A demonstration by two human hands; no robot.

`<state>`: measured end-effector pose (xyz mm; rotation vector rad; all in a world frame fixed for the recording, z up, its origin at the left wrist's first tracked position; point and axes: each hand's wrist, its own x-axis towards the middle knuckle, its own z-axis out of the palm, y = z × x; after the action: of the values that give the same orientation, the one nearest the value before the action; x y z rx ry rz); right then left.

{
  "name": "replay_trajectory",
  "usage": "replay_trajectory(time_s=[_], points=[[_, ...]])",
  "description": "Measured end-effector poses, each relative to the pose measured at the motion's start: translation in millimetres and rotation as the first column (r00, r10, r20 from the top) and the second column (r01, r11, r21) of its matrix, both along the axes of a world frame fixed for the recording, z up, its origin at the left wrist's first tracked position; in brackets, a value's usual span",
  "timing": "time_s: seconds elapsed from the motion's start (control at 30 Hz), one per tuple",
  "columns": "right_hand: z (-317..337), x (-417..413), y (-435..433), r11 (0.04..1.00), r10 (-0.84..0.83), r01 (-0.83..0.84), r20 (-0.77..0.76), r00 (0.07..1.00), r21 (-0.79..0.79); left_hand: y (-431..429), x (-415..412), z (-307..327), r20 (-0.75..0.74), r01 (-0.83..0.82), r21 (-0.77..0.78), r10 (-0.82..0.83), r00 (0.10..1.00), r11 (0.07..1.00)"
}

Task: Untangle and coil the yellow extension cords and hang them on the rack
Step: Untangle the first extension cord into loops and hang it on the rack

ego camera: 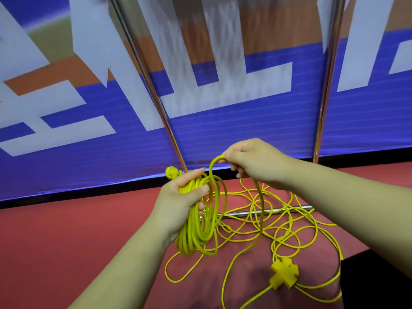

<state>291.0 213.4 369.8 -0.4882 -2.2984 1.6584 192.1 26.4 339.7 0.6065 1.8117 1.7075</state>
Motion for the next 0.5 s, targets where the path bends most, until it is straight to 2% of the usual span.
replay_trajectory(time_s=[0.13,0.27,0.37,0.5], points=[[3,6,-5,0.991,0.127,-0.124,-0.060,0.990,0.047,-1,0,-3,-0.043,0.033,-0.050,-0.035,0.998,0.998],[8,9,-7,0.982,0.179,-0.171,-0.106,0.978,0.083,1,1,-3,-0.111,0.064,-0.079,-0.073,0.991,0.995],[8,12,-6,0.974,0.223,-0.226,-0.129,0.966,-0.007,1,-3,4,-0.098,0.020,-0.022,-0.023,0.995,1.000],[-16,16,7,0.914,0.354,-0.336,0.042,0.934,-0.227,-5,-16,18,-0.020,-0.069,0.099,0.071,0.997,0.993]])
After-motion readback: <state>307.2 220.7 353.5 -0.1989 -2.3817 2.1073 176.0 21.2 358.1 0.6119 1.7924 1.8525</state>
